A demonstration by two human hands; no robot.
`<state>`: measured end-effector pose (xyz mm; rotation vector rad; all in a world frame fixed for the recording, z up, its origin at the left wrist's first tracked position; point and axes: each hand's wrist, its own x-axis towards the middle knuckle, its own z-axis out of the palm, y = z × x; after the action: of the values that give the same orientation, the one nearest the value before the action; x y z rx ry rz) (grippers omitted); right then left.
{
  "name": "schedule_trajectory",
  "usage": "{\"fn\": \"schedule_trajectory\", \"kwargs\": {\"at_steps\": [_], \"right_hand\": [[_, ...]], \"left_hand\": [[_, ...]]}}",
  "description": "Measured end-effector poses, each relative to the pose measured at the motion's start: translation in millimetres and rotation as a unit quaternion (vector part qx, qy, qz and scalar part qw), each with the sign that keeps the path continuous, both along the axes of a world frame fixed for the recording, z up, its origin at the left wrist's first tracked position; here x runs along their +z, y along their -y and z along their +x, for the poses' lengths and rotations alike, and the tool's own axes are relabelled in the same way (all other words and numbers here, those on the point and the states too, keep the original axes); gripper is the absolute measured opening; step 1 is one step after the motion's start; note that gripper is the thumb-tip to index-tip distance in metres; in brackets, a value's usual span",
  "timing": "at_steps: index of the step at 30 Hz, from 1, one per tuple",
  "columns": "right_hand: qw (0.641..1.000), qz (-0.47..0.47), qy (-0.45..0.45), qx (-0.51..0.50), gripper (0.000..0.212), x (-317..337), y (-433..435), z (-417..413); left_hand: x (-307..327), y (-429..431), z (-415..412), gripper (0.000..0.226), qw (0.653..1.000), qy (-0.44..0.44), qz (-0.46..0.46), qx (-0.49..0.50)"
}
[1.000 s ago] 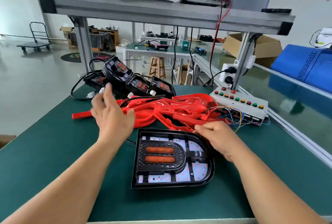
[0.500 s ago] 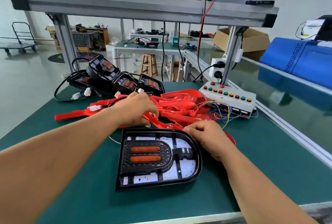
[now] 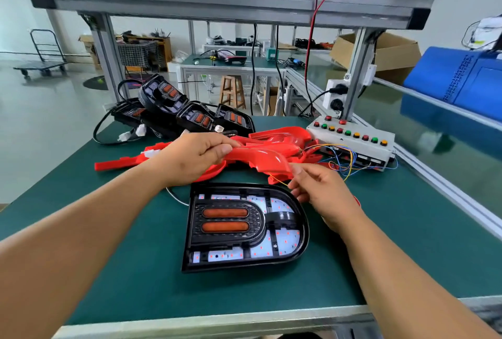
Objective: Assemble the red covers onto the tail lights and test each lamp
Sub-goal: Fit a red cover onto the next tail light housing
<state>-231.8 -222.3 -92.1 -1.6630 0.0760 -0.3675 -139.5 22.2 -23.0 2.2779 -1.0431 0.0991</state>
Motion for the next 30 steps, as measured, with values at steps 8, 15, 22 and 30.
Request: {"fn": "schedule_trajectory", "kwargs": {"at_steps": [8, 15, 22, 30], "right_hand": [[0.999, 0.022, 0.016, 0.047, 0.053, -2.2, 0.2, 0.9], [0.996, -0.026, -0.005, 0.086, 0.035, -1.2, -2.6, -4.3], [0.983, -0.107, -0.051, 0.139, 0.043, 2.2, -1.2, -9.1], [0.965, -0.134, -0.068, 0.213, 0.033, 7.3, -4.2, -12.7]], "left_hand": [[-4.3, -14.7, -47.7, 0.012, 0.995, 0.072, 0.070, 0.021], [-16.5, -11.7, -52.3, 0.014, 0.990, 0.090, 0.104, 0.040], [-15.0, -5.3, -59.9, 0.015, 0.987, 0.099, 0.107, 0.072], [-18.8, -4.8, -59.3, 0.025, 0.989, 0.100, 0.072, 0.079]]}}
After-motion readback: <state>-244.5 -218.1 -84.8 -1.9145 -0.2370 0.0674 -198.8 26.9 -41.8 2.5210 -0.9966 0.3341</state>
